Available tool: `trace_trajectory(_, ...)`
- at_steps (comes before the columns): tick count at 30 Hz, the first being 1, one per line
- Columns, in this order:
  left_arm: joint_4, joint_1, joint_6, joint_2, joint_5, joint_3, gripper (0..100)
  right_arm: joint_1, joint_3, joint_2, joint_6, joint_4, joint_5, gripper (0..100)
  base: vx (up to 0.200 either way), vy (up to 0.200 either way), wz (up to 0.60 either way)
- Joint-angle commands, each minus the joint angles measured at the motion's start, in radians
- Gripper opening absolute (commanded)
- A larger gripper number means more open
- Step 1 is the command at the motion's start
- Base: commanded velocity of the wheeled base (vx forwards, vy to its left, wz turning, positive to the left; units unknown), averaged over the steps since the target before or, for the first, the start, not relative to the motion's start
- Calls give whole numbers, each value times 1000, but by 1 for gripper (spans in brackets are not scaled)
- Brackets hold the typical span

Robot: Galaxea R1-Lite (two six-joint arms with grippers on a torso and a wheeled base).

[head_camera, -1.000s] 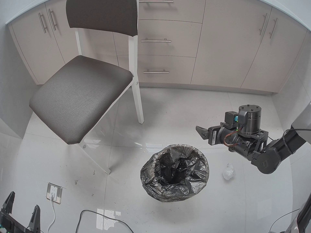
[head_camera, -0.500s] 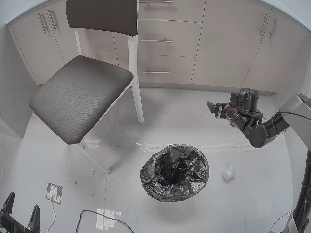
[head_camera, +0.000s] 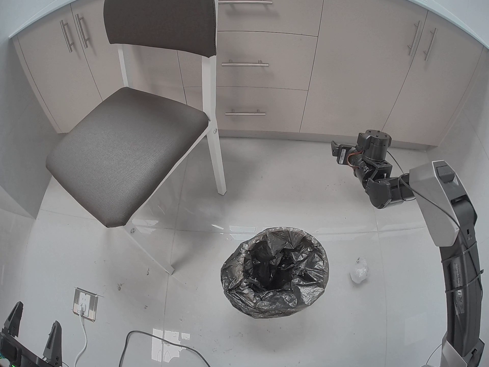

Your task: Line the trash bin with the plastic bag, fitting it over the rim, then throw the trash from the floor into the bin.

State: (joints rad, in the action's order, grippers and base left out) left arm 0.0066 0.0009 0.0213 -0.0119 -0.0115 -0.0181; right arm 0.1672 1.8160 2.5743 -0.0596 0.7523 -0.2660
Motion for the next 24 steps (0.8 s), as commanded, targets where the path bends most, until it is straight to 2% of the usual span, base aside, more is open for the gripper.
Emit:
trace_trajectory(1,0,1,3,12,1,13,100,-77,184,248,10,-30,-44,100,0,0,0)
trace_trajectory(17,3,1,5,12,2,13,100,-120,184,491,109,-192,-114,100,0,0,0)
trace_trajectory(24,3,1,6,12,2,13,100,-138,184,526,115,-349,-127,100,0,0,0)
